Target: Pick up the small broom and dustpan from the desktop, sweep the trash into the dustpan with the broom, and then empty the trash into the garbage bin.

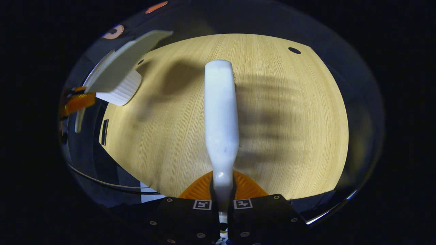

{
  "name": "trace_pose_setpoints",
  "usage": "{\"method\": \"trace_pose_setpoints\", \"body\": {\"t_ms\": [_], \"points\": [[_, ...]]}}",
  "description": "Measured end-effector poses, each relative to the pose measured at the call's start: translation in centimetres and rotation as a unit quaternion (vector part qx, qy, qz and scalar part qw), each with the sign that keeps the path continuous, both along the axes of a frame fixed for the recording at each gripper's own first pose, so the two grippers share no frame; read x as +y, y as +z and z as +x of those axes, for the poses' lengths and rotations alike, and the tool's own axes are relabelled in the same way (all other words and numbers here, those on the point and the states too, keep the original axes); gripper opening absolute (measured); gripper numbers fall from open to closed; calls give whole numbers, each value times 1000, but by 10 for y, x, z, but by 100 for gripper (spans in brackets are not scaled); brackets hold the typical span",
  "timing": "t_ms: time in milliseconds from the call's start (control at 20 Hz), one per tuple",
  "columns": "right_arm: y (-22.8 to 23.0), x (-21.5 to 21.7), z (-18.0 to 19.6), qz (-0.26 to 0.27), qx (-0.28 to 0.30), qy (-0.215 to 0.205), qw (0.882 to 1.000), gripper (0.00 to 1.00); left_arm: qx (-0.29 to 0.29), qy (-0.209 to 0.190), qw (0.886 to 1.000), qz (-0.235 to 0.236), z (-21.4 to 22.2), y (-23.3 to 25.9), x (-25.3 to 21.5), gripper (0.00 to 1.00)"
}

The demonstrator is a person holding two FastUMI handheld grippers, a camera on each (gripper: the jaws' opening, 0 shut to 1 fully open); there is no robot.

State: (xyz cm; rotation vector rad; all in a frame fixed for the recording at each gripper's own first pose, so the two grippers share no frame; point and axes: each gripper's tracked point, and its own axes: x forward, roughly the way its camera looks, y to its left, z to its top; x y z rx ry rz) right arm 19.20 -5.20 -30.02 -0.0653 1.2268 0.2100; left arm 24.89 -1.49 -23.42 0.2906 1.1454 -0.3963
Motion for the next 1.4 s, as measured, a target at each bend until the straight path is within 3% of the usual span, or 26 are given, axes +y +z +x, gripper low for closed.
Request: {"method": "trace_pose_setpoints", "body": {"t_ms": [200, 500, 700, 1000, 1300, 1400], "points": [[-5, -1, 2, -18, 2, -5, 1000, 9, 37, 36, 998, 19, -19, -59, 9, 25], [-16, 6, 13, -46, 13, -6, 999, 9, 61, 74, 995, 15, -17, -106, 5, 25], [-30, 7, 15, -81, 26, 11, 996, 9, 72, 95, 993, 8, -12, -121, -6, 25], [-49, 16, 10, -65, 49, 5, 997, 10, 76, 101, 992, 14, -7, -110, -3, 29], [-53, 21, 5, -40, 57, -7, 998, 24, 94, 92, 991, 26, -12, -110, 0, 34], [-55, 27, 6, -28, 59, -8, 998, 34, 109, 92, 989, 23, -22, -117, 1, 38]]}}
